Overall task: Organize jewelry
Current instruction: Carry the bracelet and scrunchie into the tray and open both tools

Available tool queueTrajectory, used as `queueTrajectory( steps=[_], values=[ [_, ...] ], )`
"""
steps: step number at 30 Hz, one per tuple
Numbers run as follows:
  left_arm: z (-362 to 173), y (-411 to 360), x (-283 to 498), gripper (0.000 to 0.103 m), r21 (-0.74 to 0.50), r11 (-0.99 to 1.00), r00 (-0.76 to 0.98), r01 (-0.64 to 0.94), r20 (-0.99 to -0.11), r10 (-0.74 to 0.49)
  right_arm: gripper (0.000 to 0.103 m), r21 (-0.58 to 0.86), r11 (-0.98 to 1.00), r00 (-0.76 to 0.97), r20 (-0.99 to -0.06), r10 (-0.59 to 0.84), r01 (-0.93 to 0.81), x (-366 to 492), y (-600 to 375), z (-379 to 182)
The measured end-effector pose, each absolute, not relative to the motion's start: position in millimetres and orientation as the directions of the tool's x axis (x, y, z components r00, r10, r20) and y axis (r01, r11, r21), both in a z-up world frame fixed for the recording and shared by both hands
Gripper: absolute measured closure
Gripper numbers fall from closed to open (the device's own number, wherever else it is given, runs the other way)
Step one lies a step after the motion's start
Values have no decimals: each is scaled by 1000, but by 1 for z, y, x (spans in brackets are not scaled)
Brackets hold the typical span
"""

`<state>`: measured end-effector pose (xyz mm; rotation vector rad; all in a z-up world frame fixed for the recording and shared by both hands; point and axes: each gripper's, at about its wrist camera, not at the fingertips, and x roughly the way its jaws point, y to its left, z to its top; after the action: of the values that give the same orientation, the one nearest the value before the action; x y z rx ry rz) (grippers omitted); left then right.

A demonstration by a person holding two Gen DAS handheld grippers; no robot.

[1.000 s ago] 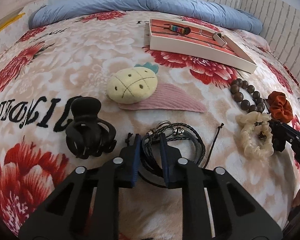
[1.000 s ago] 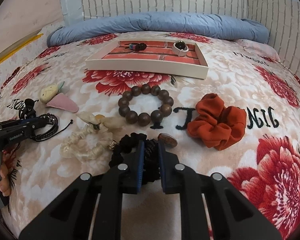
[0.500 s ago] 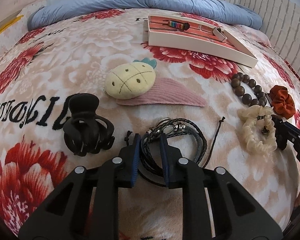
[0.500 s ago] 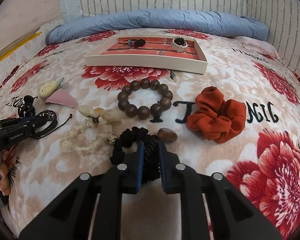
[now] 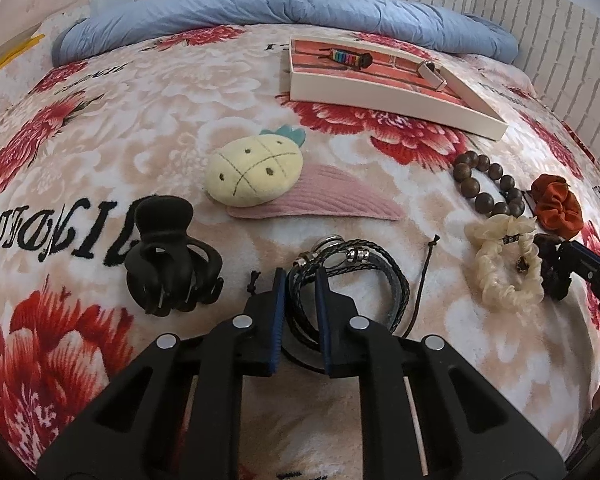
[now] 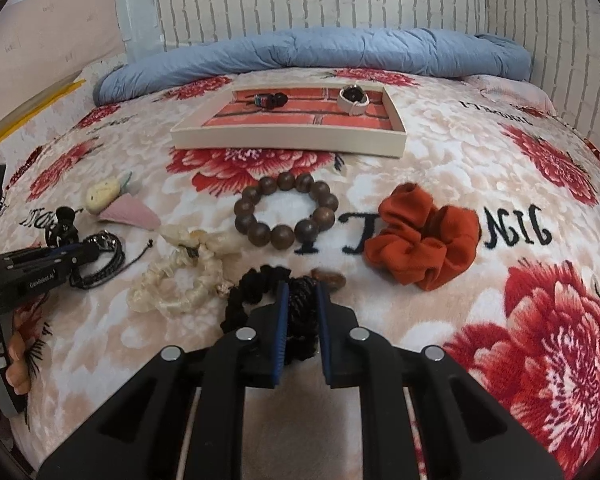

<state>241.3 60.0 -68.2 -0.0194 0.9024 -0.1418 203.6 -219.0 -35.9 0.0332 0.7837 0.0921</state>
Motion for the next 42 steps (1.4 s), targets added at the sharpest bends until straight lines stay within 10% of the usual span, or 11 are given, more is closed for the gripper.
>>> queueTrajectory(
  steps=[23,42],
  values=[
    [-10,34,274,91,-68,987,696,144,-702,-150,89,97,990,771,-621,143,-105,253,-241,19],
    [23,-14,447,90,-119,984,709,131,-683,-177,89,94,994,787,-609,102,-56,425,-261,46]
  ],
)
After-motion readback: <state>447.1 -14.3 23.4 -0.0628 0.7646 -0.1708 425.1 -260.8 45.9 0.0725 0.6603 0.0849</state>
